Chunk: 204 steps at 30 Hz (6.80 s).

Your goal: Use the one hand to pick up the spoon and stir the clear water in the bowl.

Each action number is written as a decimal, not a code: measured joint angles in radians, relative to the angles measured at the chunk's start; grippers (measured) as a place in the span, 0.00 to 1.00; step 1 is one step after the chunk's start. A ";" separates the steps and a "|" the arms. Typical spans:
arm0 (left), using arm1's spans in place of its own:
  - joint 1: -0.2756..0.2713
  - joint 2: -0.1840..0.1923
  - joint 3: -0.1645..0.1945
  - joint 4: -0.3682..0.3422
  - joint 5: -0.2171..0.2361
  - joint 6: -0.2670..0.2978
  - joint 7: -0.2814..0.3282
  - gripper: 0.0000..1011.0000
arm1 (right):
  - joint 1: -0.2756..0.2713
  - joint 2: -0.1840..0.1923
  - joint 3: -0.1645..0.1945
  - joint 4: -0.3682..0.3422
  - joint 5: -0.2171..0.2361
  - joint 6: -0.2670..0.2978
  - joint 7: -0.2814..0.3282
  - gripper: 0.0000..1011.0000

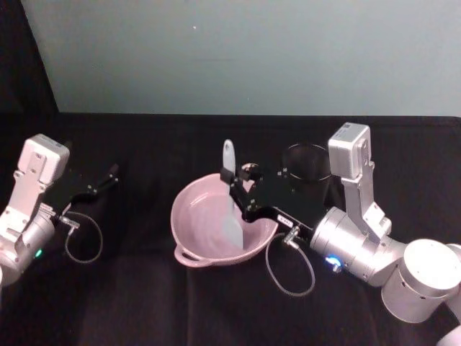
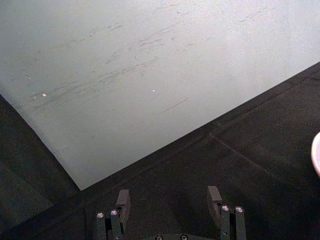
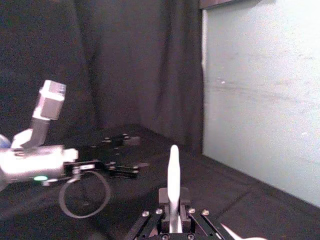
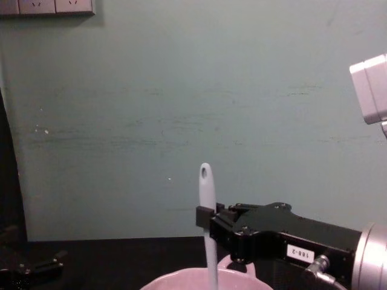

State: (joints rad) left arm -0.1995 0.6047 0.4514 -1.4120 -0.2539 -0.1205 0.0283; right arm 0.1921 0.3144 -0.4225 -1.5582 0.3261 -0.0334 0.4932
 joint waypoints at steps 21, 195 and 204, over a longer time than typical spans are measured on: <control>0.000 0.000 0.000 0.000 0.000 0.000 0.000 1.00 | 0.064 -0.098 -0.067 0.120 0.032 -0.045 -0.069 0.12; 0.000 0.000 0.000 0.000 0.000 0.000 0.000 1.00 | 0.021 -0.161 0.297 0.011 0.215 0.167 -0.444 0.12; 0.000 0.000 0.000 0.000 0.000 0.000 0.000 1.00 | 0.015 -0.166 0.304 0.031 0.229 0.187 -0.431 0.12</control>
State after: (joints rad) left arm -0.1995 0.6047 0.4514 -1.4120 -0.2539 -0.1205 0.0283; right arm 0.2066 0.1488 -0.1182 -1.5276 0.5552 0.1532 0.0623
